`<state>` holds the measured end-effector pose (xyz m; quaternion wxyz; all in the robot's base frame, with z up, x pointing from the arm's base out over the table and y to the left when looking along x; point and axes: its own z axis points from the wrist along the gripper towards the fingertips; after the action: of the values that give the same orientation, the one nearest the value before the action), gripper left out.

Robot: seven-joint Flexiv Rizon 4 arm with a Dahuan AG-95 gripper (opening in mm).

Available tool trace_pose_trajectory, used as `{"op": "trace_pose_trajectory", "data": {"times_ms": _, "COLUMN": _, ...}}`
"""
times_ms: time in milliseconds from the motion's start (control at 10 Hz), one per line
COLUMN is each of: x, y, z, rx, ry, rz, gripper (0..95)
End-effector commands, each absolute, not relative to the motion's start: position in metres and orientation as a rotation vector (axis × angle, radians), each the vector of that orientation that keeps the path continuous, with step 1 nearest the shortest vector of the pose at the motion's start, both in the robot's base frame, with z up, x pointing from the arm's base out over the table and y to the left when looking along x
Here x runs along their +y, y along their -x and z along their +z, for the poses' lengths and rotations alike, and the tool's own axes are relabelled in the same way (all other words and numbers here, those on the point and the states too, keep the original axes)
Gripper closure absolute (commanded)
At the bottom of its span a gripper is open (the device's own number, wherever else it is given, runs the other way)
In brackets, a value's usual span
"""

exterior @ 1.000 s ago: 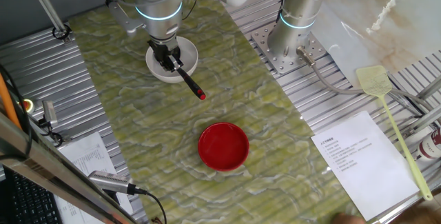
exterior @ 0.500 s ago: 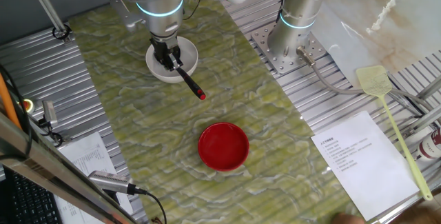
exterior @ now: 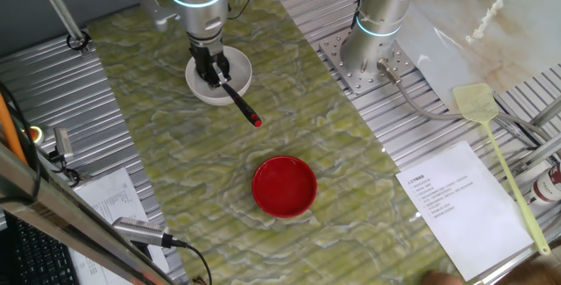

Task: Scoop water with a large spoon from one bowl to another

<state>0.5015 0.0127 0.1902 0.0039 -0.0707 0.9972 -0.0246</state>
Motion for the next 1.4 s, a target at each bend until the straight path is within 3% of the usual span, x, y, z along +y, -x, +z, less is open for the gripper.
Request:
{"op": "trace_pose_trajectory", "data": {"times_ms": 100, "x": 0.013, "y": -0.503, "z": 0.191, "rx": 3.121, "ry": 0.290, "rz": -0.085, "gripper": 95.0}}
{"op": "trace_pose_trajectory", "data": {"times_ms": 1100, "x": 0.011, "y": -0.512, "z": 0.182, "rx": 3.008, "ry": 1.142, "rz": 0.010, "gripper": 95.0}}
{"op": "trace_pose_trajectory", "data": {"times_ms": 1200, "x": 0.013, "y": -0.512, "z": 0.182, "rx": 2.899, "ry": 1.389, "rz": 0.013, "gripper": 76.0}}
{"op": "trace_pose_trajectory", "data": {"times_ms": 1400, "x": 0.015, "y": -0.513, "z": 0.180, "rx": 2.843, "ry": 1.472, "rz": 0.037, "gripper": 76.0}}
